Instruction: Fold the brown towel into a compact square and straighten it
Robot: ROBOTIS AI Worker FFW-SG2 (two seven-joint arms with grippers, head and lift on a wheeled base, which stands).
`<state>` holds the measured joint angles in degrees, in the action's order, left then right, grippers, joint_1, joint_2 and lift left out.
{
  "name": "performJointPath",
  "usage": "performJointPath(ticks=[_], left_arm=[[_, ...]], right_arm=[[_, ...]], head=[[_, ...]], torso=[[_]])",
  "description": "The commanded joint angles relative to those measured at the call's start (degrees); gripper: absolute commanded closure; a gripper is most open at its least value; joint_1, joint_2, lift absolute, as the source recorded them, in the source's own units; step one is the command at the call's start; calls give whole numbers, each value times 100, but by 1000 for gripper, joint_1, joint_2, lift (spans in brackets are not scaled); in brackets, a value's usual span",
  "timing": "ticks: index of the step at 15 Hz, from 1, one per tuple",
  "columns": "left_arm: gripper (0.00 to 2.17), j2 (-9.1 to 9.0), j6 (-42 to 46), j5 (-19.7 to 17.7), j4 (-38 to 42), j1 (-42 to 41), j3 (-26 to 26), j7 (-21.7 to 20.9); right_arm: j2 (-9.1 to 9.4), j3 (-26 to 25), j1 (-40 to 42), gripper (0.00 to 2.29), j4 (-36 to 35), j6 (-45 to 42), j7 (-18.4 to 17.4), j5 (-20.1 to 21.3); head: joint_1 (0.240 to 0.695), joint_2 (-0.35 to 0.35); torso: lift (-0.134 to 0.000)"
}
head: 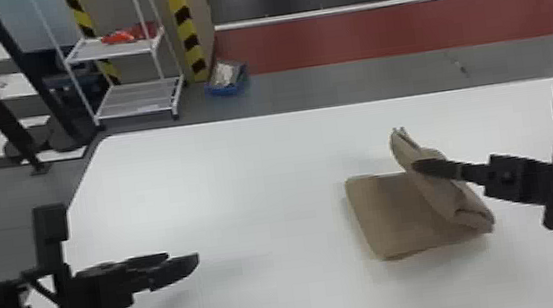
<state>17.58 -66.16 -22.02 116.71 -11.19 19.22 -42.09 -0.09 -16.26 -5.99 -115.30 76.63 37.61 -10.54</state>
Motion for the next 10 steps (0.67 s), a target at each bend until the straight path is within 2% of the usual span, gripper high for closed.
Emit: performJointPath(ticks=[1,4,7,8,9,10], left_arm=[[80,0,-7,-13,36,-41,20,-1],[80,0,-24,-13,98,-68,20,-1],[80,-9,-42,-21,133,-85,20,-1],[80,-9,-60,-21,159,-94,11,-1],[80,-9,-60,-21,177,-94,11,-1],[80,-9,-60,-21,177,-94,2,-1]], right_arm=[[14,282,46,1146,306,-337,0,149],[14,677,177,1146,359,-301,18,211],[14,1029,467,1129,77,-196,194,237],[14,1099,547,944,-19,-91,255,220],[14,1134,599,458,-116,-3,290,211],[14,1143,652,147,-195,103,334,184]], head=[[695,99],[695,125],[695,157],[695,168],[695,191],[695,201]], torso=[[-124],[-124],[-124],[-124],[-124],[-124]])
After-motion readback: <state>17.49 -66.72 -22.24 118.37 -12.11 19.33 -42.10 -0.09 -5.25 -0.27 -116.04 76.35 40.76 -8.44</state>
